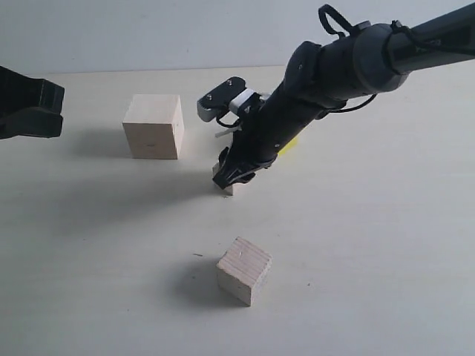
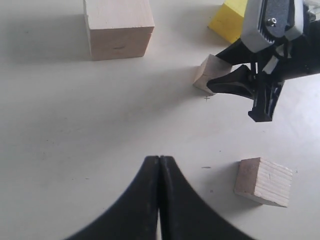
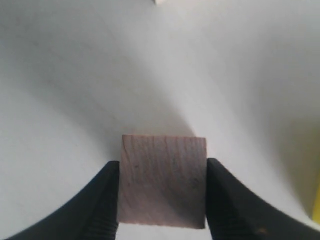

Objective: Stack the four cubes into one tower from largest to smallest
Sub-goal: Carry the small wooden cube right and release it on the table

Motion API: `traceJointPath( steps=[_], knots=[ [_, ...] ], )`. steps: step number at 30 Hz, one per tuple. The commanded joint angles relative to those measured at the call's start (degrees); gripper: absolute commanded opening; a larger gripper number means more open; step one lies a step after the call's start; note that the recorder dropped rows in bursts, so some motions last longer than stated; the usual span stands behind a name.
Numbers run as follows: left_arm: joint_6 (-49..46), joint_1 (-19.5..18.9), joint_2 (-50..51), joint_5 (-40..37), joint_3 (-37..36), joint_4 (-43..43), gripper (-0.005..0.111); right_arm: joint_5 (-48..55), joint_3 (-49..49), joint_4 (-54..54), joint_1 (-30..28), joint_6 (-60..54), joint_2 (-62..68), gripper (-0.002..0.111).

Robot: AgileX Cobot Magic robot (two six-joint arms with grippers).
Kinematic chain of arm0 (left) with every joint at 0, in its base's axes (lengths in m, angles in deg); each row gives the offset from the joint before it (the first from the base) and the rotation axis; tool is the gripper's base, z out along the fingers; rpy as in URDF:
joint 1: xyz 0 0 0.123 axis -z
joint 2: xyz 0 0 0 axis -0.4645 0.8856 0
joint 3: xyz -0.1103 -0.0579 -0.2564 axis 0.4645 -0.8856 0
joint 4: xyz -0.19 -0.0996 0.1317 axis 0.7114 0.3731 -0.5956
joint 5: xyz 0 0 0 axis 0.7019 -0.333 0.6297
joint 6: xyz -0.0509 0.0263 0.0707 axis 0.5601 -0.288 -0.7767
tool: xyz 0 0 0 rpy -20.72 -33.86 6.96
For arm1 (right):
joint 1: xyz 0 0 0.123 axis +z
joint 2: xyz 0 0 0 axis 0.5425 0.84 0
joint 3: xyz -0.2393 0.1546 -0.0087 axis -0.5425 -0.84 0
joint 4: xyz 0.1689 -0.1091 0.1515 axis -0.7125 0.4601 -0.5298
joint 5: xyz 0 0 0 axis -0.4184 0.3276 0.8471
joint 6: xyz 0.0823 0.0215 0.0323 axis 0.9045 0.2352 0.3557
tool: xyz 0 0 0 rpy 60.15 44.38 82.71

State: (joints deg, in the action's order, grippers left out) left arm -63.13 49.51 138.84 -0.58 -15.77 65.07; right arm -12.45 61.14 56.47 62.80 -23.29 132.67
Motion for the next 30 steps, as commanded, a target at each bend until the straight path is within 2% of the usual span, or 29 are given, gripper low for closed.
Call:
traceJointPath(
  steps=[1,9,14,19,25,30],
  knots=[
    [-0.49,0.28,-0.43,0.31,0.34,0.63,0.000,5.68,0.13,15.00,0.10,15.73,-1.88,0.000],
    [-1.65,0.28,-0.43,1.68,0.34,0.63,0.000,13.41,-0.85,22.58,0.10,27.21,-6.90,0.000],
    [-1.76,0.28,-0.43,1.66,0.34,0.53,0.000,3.98,-10.38,23.36,-0.10,30.50,-14.77,0.000],
    [-1.97,0.28,-0.32,3.08,0.34,0.52,0.000,-7.48,-23.67,23.25,-3.51,35.91,-23.12,0.000],
    [-1.97,0.28,-0.21,4.53,0.34,0.63,0.000,-5.91,-30.04,23.47,-11.88,43.08,-28.75,0.000],
    [-1.97,0.28,-0.21,5.80,-0.88,0.76,0.000,-6.83,-31.40,23.94,-13.76,43.95,-27.81,0.000]
  ],
)
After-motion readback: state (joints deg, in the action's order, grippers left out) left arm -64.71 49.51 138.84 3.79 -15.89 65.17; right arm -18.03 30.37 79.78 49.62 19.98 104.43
